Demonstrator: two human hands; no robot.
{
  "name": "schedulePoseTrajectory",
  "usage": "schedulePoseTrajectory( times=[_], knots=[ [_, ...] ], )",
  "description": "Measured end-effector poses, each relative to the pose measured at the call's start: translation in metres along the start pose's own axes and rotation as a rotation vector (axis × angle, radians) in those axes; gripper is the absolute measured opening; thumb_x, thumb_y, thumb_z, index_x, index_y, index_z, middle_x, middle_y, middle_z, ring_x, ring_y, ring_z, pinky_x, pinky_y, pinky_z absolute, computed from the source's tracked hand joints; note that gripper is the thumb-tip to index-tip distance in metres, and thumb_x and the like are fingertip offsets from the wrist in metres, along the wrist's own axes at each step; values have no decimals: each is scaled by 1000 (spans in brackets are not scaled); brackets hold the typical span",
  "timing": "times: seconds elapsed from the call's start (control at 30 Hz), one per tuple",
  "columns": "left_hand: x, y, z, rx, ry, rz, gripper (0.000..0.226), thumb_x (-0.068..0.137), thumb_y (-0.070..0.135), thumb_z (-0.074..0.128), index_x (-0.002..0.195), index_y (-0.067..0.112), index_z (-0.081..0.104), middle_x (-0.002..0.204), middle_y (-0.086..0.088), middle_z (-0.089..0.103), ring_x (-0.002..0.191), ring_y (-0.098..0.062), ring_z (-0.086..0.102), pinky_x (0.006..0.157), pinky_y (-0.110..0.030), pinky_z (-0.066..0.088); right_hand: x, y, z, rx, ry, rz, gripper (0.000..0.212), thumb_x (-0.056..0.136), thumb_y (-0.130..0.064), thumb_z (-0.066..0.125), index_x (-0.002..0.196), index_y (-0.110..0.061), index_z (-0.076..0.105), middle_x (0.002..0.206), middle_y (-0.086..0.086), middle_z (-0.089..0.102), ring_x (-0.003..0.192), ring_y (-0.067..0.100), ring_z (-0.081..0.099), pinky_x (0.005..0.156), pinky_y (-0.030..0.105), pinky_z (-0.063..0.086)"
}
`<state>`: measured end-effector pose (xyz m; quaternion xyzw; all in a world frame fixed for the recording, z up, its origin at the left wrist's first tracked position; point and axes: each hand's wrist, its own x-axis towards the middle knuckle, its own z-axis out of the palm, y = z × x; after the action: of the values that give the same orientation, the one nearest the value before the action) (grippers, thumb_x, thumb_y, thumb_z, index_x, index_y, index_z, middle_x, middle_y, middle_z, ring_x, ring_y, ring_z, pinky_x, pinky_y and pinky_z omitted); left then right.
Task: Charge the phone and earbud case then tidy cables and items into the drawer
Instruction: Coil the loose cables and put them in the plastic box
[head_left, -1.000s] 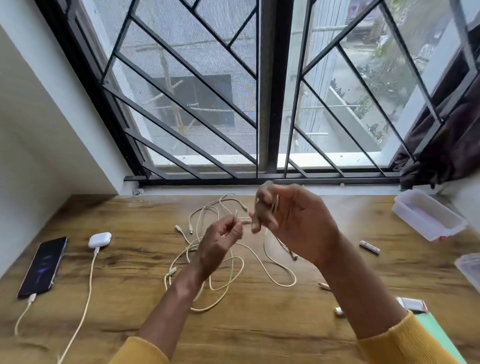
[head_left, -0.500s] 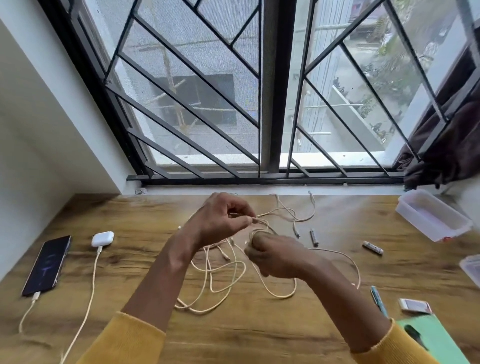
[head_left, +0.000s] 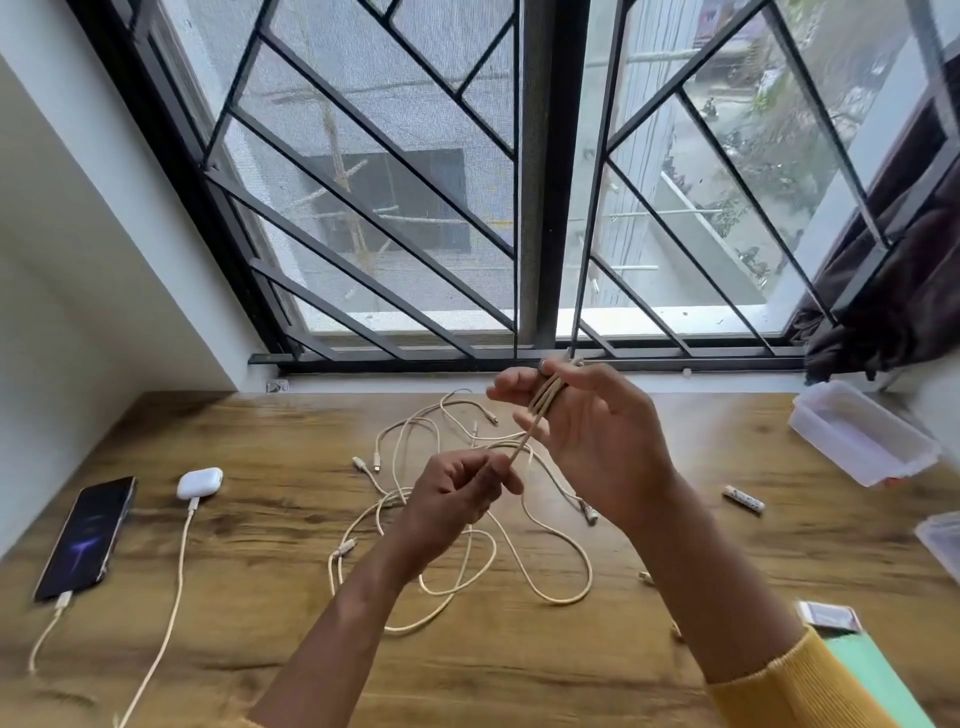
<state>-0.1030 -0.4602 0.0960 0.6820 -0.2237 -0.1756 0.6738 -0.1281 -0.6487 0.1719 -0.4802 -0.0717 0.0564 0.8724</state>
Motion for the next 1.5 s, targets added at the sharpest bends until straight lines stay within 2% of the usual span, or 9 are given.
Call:
schedulePoseTrajectory(
  times=[0.17,0.37,0.53,0.73,0.87,1.03,1.27,1.4,1.5],
  knots=[
    [5,-5,-8,93,-37,-23,54,85,79,66,77,26,74,64,2,51,59,-14,40,57,-28,36,-1,-5,5,74,-305,104,39,101,-43,33,90,-9,49,78,19,64,92,45,49,89,55,41],
    [20,3,-43,236,-226,-46,54,97,52,73,103,-1,68,94,-36,70,79,-51,67,85,-69,55,-10,1,10,-330,-477,327,48,103,-42,35,84,-1,53,61,19,58,61,33,61,78,43,52],
    [29,33,-56,580,-203,-63,32,88,51,77,94,20,77,93,-9,76,91,-30,74,87,-58,60,-17,15,13,-926,-541,466,50,107,-39,55,73,-2,59,61,12,64,57,11,56,89,36,49],
    [18,49,-48,749,23,18,8,92,26,83,99,31,84,84,13,79,77,-4,73,73,-33,63,-16,30,9,-1250,-230,436,41,108,-35,55,90,1,65,86,15,78,69,13,64,73,33,51],
    [4,45,-31,558,113,87,24,89,14,86,107,29,84,90,11,81,81,-9,78,72,-30,64,-13,33,5,-1228,-67,332,20,103,-36,57,101,-17,56,100,4,72,89,16,67,89,50,57],
    [-2,35,-8,300,267,124,24,88,5,85,106,20,83,91,1,83,84,-21,81,80,-42,66,-11,36,5,-986,-86,253,42,92,-45,57,131,-29,55,122,-3,67,114,16,64,98,45,54],
    [-7,40,-8,312,359,244,8,86,23,86,90,29,84,91,3,70,70,-25,61,57,-37,51,-15,25,10,-526,-149,178,32,91,-25,51,113,-5,65,98,6,66,95,17,63,89,38,53],
    [-5,43,-10,247,332,201,22,86,37,81,105,29,74,106,0,70,94,-23,67,78,-48,59,-13,26,9,-359,-208,160,16,92,-13,47,97,-6,61,88,16,62,84,28,60,81,36,51],
    [-7,49,-9,112,136,139,37,98,31,63,133,24,65,123,-3,70,111,-27,69,94,-45,61,-12,27,11,-257,-311,175,12,89,-7,41,93,-8,52,80,18,59,75,28,60,77,43,48]
  ],
)
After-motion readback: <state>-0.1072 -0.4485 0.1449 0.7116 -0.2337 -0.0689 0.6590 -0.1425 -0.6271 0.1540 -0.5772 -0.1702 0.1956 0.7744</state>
